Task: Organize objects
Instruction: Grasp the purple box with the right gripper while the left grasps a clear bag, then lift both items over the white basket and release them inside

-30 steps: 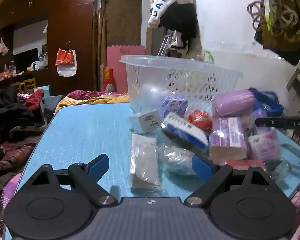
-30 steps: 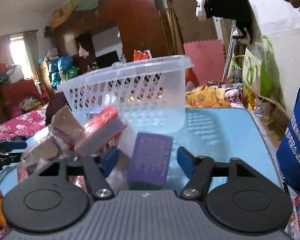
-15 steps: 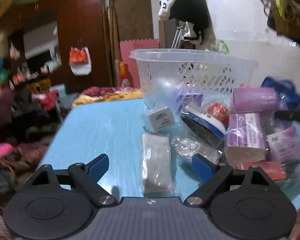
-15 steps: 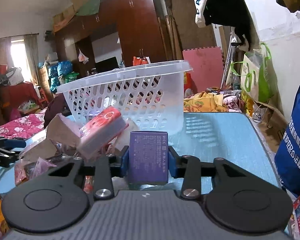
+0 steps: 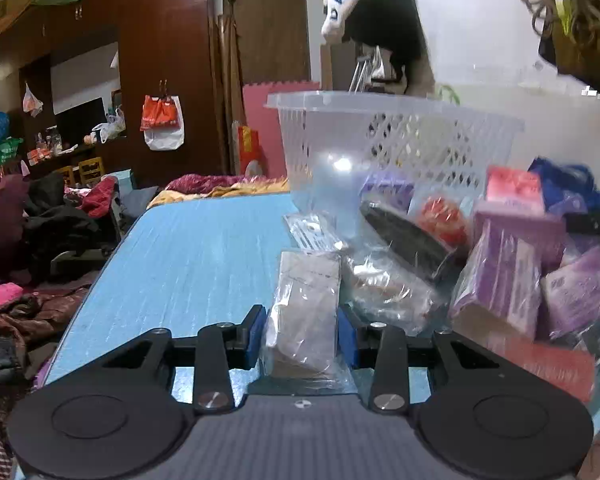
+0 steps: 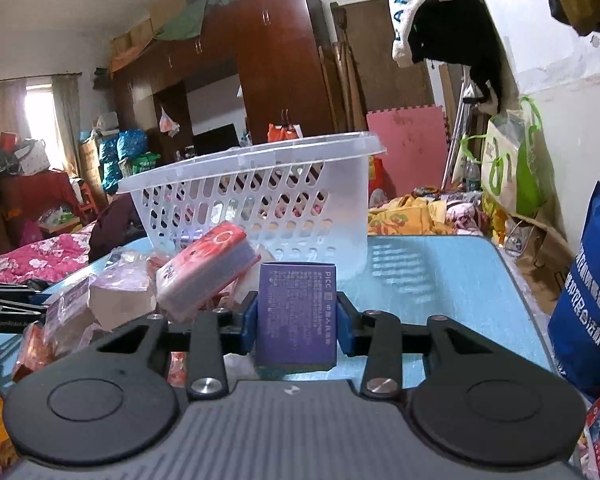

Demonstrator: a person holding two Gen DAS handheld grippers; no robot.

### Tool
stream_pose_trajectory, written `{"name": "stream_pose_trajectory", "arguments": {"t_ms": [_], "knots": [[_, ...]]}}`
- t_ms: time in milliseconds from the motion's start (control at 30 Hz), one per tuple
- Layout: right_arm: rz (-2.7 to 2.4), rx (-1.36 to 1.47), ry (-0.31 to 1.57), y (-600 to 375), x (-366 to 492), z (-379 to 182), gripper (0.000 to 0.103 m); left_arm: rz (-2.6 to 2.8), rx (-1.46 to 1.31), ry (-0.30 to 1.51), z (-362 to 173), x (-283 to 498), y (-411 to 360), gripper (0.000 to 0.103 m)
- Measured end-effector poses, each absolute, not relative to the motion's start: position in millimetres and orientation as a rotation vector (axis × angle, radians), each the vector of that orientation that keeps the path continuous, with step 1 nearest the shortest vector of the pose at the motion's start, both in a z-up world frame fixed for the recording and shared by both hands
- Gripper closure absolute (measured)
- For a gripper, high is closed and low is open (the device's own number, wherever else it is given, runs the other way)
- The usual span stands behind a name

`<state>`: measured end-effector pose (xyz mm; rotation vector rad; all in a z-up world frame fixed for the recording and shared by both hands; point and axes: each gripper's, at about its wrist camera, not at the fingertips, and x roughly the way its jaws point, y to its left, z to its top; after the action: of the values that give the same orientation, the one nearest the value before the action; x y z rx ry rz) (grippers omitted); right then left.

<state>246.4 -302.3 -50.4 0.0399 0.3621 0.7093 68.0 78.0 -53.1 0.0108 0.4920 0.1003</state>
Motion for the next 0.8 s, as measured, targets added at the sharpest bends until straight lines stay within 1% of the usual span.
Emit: {"name": "stream_pose_trajectory", "arguments": {"t_ms": [267,667,800], "knots": [[0.689,0.037,0.277,-307,236,-47,0.061,0.084,-0.028,0.352,-35,53,76,0.06],[0.686,0.028,0.25,-309,228,-31,0.061,0.064,-0.064,0.3,-31,48,75,0.06],[0.711,0.017,0.235,-307,226,-20,0.061,0.041,-0.068,0.246,-20,40,71,0.06]]}}
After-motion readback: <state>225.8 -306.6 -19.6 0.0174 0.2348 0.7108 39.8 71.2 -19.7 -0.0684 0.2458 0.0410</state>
